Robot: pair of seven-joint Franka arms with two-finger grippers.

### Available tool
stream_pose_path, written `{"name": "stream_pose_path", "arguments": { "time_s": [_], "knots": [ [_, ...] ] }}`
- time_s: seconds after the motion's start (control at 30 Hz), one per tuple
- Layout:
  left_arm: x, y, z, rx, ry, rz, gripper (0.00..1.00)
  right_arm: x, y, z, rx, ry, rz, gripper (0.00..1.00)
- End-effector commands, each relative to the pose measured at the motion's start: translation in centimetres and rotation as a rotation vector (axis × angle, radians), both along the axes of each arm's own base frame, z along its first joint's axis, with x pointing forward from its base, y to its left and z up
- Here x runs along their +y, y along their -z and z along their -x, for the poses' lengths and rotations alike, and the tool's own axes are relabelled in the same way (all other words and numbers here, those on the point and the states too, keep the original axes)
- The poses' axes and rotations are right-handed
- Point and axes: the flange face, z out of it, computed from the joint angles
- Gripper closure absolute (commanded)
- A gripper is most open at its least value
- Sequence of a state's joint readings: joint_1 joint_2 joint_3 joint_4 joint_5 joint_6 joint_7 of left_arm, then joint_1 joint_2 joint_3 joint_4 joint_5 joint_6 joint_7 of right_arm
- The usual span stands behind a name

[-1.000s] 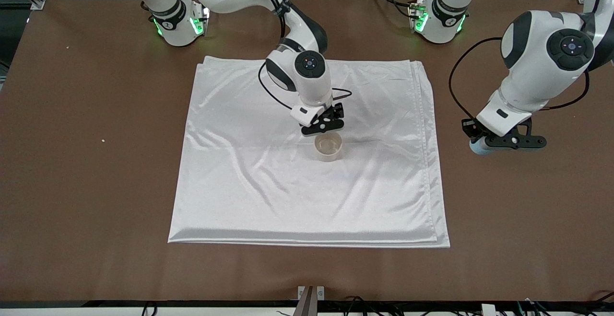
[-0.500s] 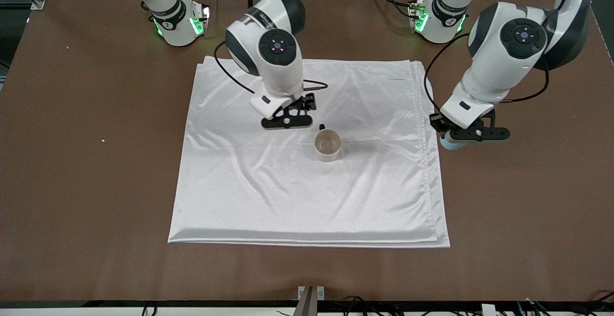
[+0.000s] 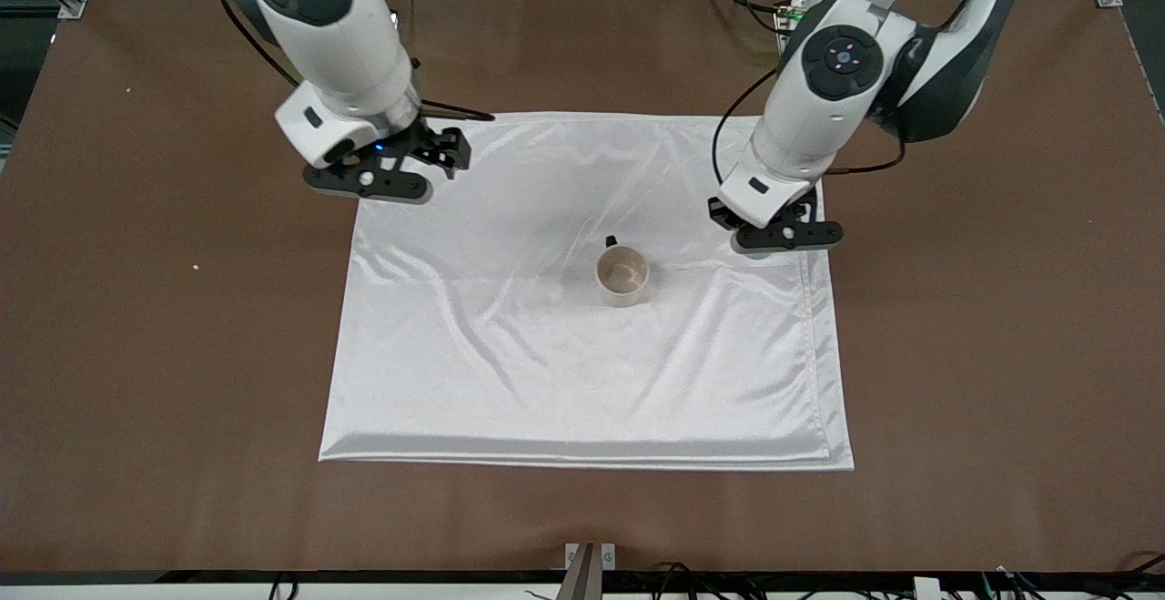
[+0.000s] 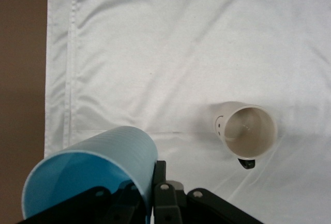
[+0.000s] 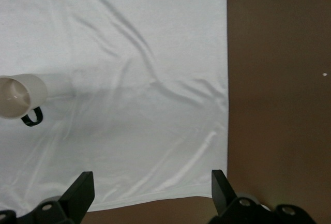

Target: Place blue cup into white mug on cloth

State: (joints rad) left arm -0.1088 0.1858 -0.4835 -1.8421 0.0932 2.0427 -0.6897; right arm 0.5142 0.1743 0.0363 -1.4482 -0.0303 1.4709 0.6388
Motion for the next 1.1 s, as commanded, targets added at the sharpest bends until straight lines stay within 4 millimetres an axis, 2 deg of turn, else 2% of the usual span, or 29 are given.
{"name": "stream_pose_path", "arguments": {
  "time_s": [0.0, 0.23, 0.4, 0.57, 0.7, 0.83, 0.9, 1.0, 1.07],
  "knots": [
    [-4.8, 1.3, -0.4, 0.009, -0.042, -0.015, 1.0, -4.7, -2.5, -0.2, -0.019, -0.038, 0.022, 0.0],
    [-9.1, 4.7, 0.5, 0.04, -0.06, -0.029, 1.0, -12.4, -3.9, -3.8, -0.05, 0.012, -0.001, 0.0],
    [-11.6, 7.1, 2.2, 0.077, -0.046, -0.039, 1.0, -16.8, -4.0, -5.4, -0.044, -0.056, -0.012, 0.0],
    [-13.4, 9.5, 1.9, 0.084, -0.061, -0.053, 1.0, -20.1, -3.9, -6.5, -0.053, -0.013, -0.036, 0.0],
    [-15.6, 10.4, 2.4, 0.066, -0.064, -0.062, 1.0, -20.7, -4.1, -6.4, -0.052, -0.013, -0.039, 0.0],
    [-15.6, 12.1, 2.2, 0.084, -0.071, -0.073, 1.0, -21.3, -4.2, -6.5, -0.056, 0.001, -0.028, 0.0],
    [-16.2, 12.2, 2.1, 0.083, -0.068, -0.067, 1.0, -21.7, -4.6, -6.4, -0.066, 0.008, -0.024, 0.0],
    [-16.3, 12.4, 1.6, 0.074, -0.071, -0.07, 1.0, -23.9, -4.3, -6.9, -0.065, 0.034, -0.029, 0.0],
    [-16.1, 12.9, 1.3, 0.074, -0.075, -0.077, 1.0, -24.4, -4.4, -7.0, -0.07, 0.042, -0.027, 0.0]
  ]
}}
